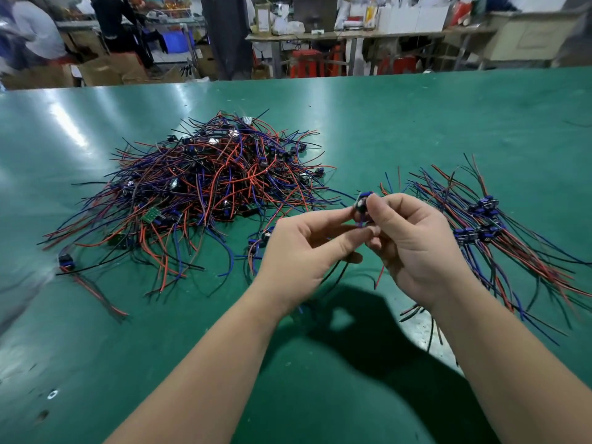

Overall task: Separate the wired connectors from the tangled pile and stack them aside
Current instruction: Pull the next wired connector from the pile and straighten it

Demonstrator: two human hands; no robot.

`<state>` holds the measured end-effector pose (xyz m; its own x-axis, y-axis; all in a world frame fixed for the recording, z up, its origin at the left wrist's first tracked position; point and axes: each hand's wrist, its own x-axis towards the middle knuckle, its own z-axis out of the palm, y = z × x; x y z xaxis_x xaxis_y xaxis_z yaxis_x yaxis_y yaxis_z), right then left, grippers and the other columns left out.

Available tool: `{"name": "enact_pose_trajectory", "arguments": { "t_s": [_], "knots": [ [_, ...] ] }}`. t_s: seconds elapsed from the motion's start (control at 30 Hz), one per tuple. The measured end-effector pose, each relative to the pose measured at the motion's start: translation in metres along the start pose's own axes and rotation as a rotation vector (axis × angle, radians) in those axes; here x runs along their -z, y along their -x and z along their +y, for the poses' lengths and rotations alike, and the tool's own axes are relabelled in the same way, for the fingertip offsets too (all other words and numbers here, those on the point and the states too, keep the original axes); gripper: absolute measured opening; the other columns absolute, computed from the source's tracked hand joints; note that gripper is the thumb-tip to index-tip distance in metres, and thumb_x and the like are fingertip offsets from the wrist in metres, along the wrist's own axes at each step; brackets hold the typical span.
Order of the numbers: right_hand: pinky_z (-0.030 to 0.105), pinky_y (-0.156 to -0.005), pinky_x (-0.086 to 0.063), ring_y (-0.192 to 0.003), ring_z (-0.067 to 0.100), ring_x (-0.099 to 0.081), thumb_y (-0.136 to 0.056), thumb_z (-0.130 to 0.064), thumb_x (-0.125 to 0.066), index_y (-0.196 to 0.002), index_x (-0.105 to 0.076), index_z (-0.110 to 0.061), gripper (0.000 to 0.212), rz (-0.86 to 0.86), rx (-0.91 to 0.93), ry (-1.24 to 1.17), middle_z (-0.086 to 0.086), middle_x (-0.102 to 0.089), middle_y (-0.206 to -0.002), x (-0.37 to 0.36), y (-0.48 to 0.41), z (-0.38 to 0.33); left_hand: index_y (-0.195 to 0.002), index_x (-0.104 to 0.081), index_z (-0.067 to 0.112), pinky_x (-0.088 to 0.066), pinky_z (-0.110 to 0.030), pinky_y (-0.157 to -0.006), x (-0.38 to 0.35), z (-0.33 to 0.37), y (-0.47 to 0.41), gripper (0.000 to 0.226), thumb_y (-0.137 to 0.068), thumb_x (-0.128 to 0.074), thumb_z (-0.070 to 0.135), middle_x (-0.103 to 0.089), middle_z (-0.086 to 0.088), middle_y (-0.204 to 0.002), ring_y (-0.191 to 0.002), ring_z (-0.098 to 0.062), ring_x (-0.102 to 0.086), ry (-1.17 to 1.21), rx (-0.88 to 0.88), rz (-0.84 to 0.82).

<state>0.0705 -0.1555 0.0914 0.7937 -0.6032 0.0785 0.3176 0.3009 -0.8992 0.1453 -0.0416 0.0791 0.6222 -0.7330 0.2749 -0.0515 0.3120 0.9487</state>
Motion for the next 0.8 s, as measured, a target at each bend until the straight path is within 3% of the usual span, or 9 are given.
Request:
{"name": "enact_pose_trajectory", "arguments": {
  "t_s": [0.13,0.27,0.37,0.53,0.63,0.7,0.8],
  "knots": [
    [0.016,-0.047,-0.037,-0.054,0.007,-0.053,-0.069,-0.023,-0.069,-0.065,-0.067,-0.017,0.007,0.029,-0.011,0.003,0.000,-0.069,-0.072,0.0001,0.0005,-0.0001,-0.087,-0.073,0.016,-0.055,-0.021,-0.056,0.0040,0.0015,-0.0013,0.016,-0.083,-0.064,0.003,-0.073,-0.004,-0.072,-0.057,-0.010,-0.066,0.078,0.052,0.117],
    [0.024,-0.061,-0.039,-0.074,0.009,-0.058,-0.086,-0.030,-0.061,-0.066,-0.074,-0.024,0.025,0.100,0.062,0.379,-0.007,-0.070,-0.075,0.0031,-0.0017,0.0035,-0.080,-0.076,0.014,-0.054,-0.023,-0.053,0.0032,0.0044,-0.0012,0.012,-0.071,-0.068,0.016,-0.072,-0.009,-0.071,-0.049,-0.013,-0.063,0.218,0.123,0.115],
    [0.025,-0.062,-0.039,-0.069,0.012,-0.059,-0.075,-0.040,-0.061,-0.074,-0.077,-0.020,0.026,0.020,0.008,0.253,0.000,-0.072,-0.082,0.0005,-0.0006,0.0040,-0.082,-0.075,0.014,-0.053,-0.023,-0.052,0.0010,0.0060,0.0013,0.015,-0.069,-0.069,0.018,-0.073,-0.008,-0.072,-0.051,-0.012,-0.065,0.215,0.197,0.057],
    [0.013,-0.053,-0.043,-0.059,0.004,-0.058,-0.070,-0.021,-0.064,-0.074,-0.078,-0.021,0.015,0.001,-0.070,-0.008,-0.002,-0.070,-0.072,0.0048,-0.0039,-0.0038,-0.082,-0.069,0.013,-0.053,-0.021,-0.051,-0.0004,0.0061,0.0042,0.005,-0.080,-0.068,0.008,-0.072,-0.007,-0.069,-0.052,-0.012,-0.066,0.146,0.339,-0.021],
    [0.013,-0.050,-0.042,-0.052,0.003,-0.056,-0.069,-0.016,-0.064,-0.071,-0.078,-0.018,0.015,-0.012,-0.094,-0.022,-0.001,-0.070,-0.067,0.0071,-0.0041,-0.0054,-0.077,-0.067,0.014,-0.053,-0.021,-0.049,-0.0016,0.0074,0.0029,0.004,-0.080,-0.070,0.016,-0.071,-0.007,-0.068,-0.056,-0.014,-0.068,0.130,0.414,-0.011],
    [0.012,-0.050,-0.043,-0.052,0.003,-0.056,-0.066,-0.016,-0.065,-0.069,-0.078,-0.018,0.013,-0.028,-0.122,0.011,-0.001,-0.069,-0.065,0.0072,-0.0039,-0.0044,-0.074,-0.068,0.014,-0.053,-0.020,-0.050,-0.0031,0.0071,0.0013,0.018,-0.068,-0.074,0.029,-0.071,-0.007,-0.069,-0.059,-0.014,-0.069,0.140,0.397,0.053],
    [0.011,-0.051,-0.043,-0.053,0.002,-0.059,-0.065,-0.019,-0.067,-0.066,-0.077,-0.019,0.010,-0.059,-0.183,0.122,-0.004,-0.069,-0.064,0.0072,-0.0038,-0.0007,-0.077,-0.069,0.011,-0.052,-0.019,-0.052,-0.0027,0.0035,-0.0007,0.018,-0.065,-0.076,0.023,-0.071,-0.004,-0.066,-0.058,-0.012,-0.068,0.140,0.355,0.150]
  ]
}}
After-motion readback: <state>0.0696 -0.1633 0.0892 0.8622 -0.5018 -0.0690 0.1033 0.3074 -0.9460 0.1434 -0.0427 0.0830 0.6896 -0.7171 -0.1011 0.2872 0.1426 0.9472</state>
